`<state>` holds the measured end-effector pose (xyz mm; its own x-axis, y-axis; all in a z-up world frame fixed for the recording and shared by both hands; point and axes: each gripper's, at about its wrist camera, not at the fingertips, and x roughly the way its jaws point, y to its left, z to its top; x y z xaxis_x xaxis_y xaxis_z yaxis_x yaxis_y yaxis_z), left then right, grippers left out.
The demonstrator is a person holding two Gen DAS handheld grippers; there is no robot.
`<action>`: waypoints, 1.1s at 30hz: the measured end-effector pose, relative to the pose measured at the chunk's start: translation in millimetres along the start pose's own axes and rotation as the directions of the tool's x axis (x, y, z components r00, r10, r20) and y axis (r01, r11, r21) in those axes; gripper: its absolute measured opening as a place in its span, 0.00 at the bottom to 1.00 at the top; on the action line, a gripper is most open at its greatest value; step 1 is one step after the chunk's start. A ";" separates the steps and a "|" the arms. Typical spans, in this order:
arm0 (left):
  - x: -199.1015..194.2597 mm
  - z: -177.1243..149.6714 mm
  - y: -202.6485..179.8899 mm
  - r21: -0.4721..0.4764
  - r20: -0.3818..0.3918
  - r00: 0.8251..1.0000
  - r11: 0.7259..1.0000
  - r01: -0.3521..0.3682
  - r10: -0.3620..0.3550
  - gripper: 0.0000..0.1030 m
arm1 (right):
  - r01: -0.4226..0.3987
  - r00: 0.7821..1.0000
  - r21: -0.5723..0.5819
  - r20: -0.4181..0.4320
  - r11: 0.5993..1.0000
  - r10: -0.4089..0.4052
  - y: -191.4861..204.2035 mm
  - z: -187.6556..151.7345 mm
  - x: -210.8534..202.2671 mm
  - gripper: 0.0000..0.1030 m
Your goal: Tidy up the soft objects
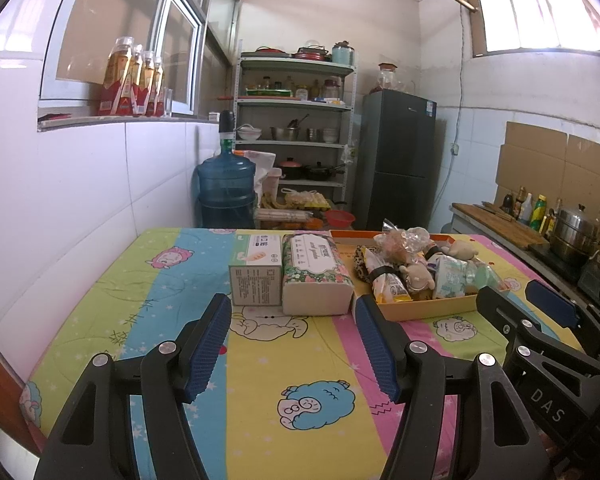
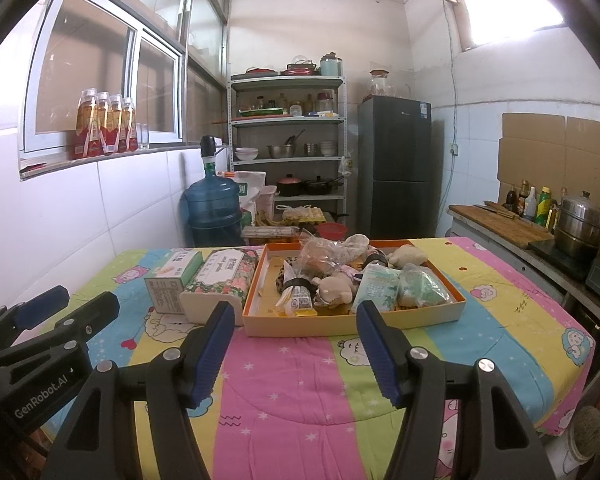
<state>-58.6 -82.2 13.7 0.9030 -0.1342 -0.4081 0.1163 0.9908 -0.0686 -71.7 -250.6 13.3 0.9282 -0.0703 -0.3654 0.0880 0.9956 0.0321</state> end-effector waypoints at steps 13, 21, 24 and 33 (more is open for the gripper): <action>0.3 0.0 0.4 0.000 0.000 1.000 1.000 0.000 0.000 0.64 | 0.000 1.000 0.001 -0.001 1.000 0.000 -0.8 0.9 -0.4 0.61; 0.1 0.3 0.6 0.000 0.000 1.000 1.000 0.000 0.000 0.64 | 0.000 1.000 0.002 -0.002 1.000 0.000 0.4 0.1 0.1 0.61; 0.1 0.4 0.7 0.000 0.000 1.000 1.000 0.000 0.000 0.64 | -0.001 1.000 0.002 -0.002 1.000 0.001 0.6 -0.1 0.2 0.61; 1.1 0.0 1.1 0.002 -0.003 1.000 1.000 -0.002 0.002 0.64 | -0.001 1.000 0.004 -0.002 1.000 0.001 3.3 -0.4 1.5 0.61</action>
<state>-57.5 -81.3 13.2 0.9018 -0.1323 -0.4114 0.1154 0.9911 -0.0657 -70.2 -247.4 12.5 0.9274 -0.0694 -0.3677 0.0889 0.9954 0.0361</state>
